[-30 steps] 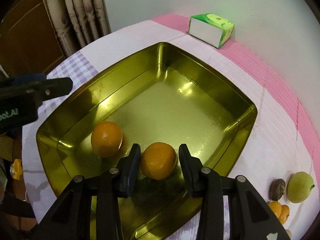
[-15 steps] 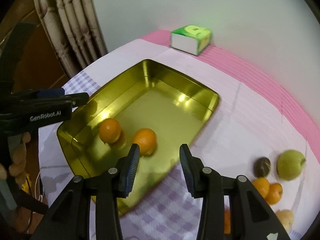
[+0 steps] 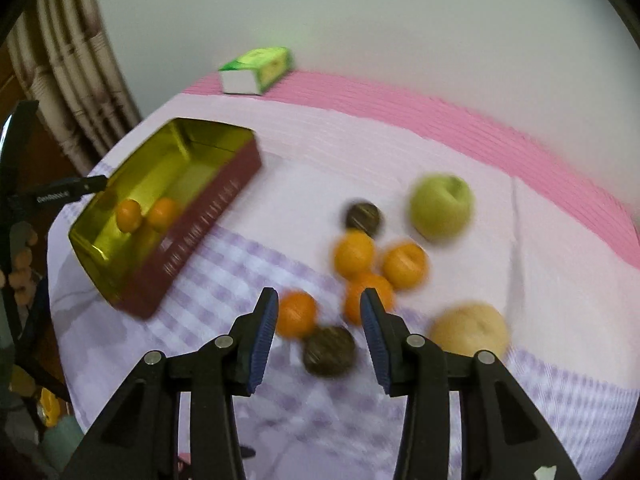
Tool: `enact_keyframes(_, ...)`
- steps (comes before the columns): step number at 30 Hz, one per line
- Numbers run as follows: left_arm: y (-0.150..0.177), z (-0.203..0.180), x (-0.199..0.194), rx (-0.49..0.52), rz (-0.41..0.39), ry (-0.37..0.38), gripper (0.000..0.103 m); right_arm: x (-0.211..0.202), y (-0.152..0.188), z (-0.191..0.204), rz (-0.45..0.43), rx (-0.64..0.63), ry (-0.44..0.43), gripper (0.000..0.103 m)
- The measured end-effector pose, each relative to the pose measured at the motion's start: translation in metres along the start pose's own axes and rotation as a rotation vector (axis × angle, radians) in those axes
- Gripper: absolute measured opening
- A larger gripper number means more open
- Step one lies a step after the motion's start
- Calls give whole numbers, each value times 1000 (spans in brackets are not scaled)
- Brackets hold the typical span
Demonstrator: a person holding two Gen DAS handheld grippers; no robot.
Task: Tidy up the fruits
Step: 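Move the right gripper back to the dark brown fruit, then grasp the dark brown fruit with the right gripper while the left gripper grasps a mandarin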
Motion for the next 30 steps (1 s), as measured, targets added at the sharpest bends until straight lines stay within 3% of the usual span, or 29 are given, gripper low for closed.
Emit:
enact_keyframes(9, 2, -30, -6, 90, -18, 48, 68, 9, 36, -42, 71, 91, 13, 40)
enact_keyframes(18, 7, -60, -18, 153, -24, 90, 68, 31, 32, -14, 95, 33, -52, 40)
enact_keyframes(30, 13, -99, -20, 209, 7, 143, 68, 56, 25, -2, 118, 4, -55, 42)
Point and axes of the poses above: each gripper's, at about its wrist camera, not at the fingertips, and x roughly the way its jaws point, z to its left, y to its underside, the point moved 2 cm from there along x, roughly the way its jaws point, and after that the axes turned 9 degrees about x, right-handed, at the moved point
